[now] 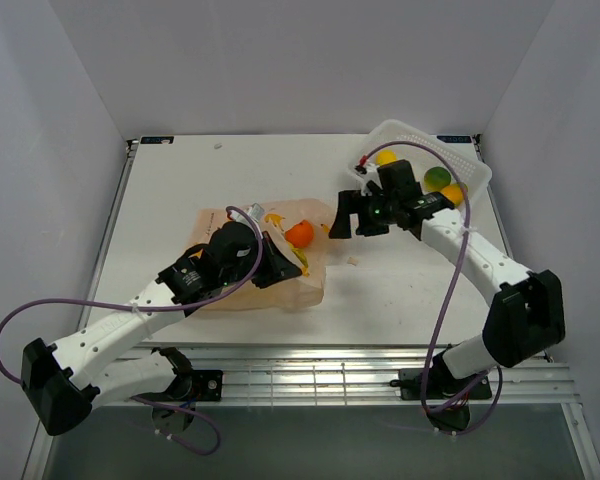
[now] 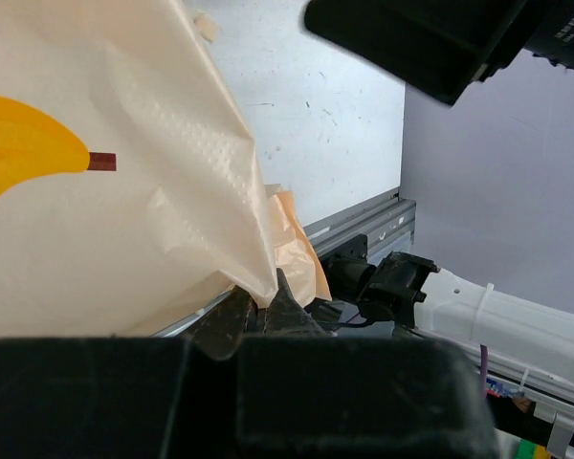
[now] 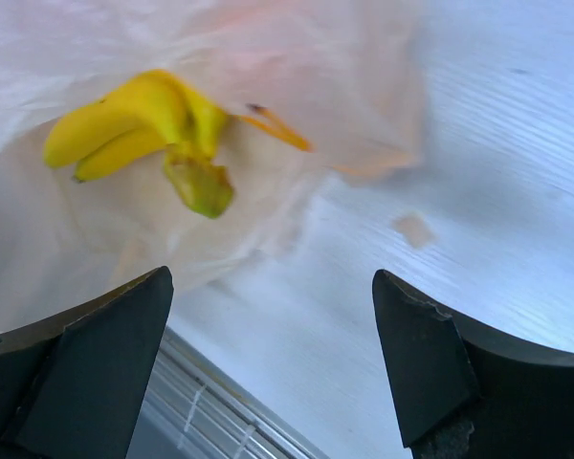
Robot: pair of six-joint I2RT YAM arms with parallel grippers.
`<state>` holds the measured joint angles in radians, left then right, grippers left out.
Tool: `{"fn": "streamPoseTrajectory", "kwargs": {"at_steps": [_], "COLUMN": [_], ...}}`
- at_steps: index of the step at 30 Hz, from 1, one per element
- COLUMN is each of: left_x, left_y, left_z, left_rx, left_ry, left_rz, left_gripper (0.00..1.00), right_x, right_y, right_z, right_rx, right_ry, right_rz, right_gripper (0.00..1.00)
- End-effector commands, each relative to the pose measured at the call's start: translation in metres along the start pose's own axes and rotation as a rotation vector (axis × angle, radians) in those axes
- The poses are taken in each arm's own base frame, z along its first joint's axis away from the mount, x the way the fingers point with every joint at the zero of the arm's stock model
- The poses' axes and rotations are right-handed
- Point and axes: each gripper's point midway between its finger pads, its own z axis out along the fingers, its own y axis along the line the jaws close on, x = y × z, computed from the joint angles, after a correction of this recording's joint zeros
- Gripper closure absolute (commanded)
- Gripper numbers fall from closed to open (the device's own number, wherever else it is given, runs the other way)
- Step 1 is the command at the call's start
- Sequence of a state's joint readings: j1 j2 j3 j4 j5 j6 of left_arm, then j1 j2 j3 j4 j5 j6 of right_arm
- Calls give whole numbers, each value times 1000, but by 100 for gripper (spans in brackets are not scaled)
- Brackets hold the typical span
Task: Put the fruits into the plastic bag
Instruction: Place the fake fruit in the plastic bag, then pick up the fake fruit from the bin.
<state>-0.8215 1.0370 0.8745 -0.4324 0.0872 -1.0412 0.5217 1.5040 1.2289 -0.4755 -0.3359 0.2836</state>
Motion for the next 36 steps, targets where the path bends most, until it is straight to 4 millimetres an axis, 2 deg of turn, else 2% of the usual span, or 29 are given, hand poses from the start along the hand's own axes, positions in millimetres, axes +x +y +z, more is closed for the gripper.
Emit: {"fn": "streamPoseTrajectory", "kwargs": {"at_steps": [1, 2, 4, 5, 6, 7, 9, 10, 12, 14, 15, 16, 17, 19, 20, 21, 22, 23, 24, 25, 27, 31, 36], "left_x": [-12, -12, -12, -11, -10, -11, -10, -10, -10, -10, -10, -11, -11, -9, -8, -8, -8, -8, -7, -7, -7, -6, -8], "left_y": [-21, -22, -23, -23, -21, -23, -21, -22, -20, -21, -20, -20, -19, -19, -18, -18, -18, -18, -16, -15, -13, -12, -12], "left_z": [-6, -5, -4, -4, -3, -4, -4, -6, -7, -7, -7, -7, -6, -4, -4, -3, -4, -4, -4, -4, -3, -3, -5], "left_rx": [55, 58, 58, 58, 50, 52, 45, 48, 40, 40, 38, 37, 36, 32, 30, 26, 25, 23, 18, 16, 13, 8, 8], "left_ry": [-35, -33, -28, -21, -17, -16, -10, -12, -16, -16, -17, -18, -17, -8, -5, -1, 1, 0, 1, 0, -1, 2, -9], "left_rz": [4, 8, 19, 23, 25, 30, 32, 36, 36, 38, 38, 38, 36, 36, 36, 35, 35, 35, 28, 27, 18, 16, 19], "left_gripper": [100, 100, 100, 100, 100, 100, 100, 100, 100, 100, 100, 100, 100, 100, 100, 100, 100, 100, 100, 100, 100, 100, 100], "right_x": [-7, -17, -34, -43, -58, -63, -73, -87, -93, -103, -107, -100, -113, -108, -115, -114, -109, -100, -106, -99, -91, -80, -65], "right_y": [-44, -62, -82, -99, -107, -122, -162, -178, -214, -245, -251, -273, -280, -299, -305, -318, -330, -338, -340, -347, -346, -350, -363], "right_z": [-41, -56, -71, -81, -91, -90, -106, -109, -126, -132, -131, -129, -138, -133, -137, -145, -140, -142, -149, -142, -131, -121, -125], "right_rx": [130, 180, 232, 256, 287, 324, 477, 526, 659, 719, 734, 753, 761, 806, 833, 909, 936, 948, 966, 960, 908, 919, 1041], "right_ry": [-90, -139, -185, -211, -242, -237, -248, -242, -234, -215, -208, -165, -171, -102, -95, -76, -41, 4, -6, 25, 41, 31, 16], "right_rz": [68, 96, 101, 124, 128, 138, 166, 153, 184, 180, 166, 190, 152, 133, 83, 79, 80, 93, 109, 141, 175, 265, 395], "right_gripper": [10, 10, 10, 10, 10, 10, 10, 10, 10, 10, 10, 10, 10, 10, 10, 10, 10, 10, 10, 10, 10, 10, 10]}}
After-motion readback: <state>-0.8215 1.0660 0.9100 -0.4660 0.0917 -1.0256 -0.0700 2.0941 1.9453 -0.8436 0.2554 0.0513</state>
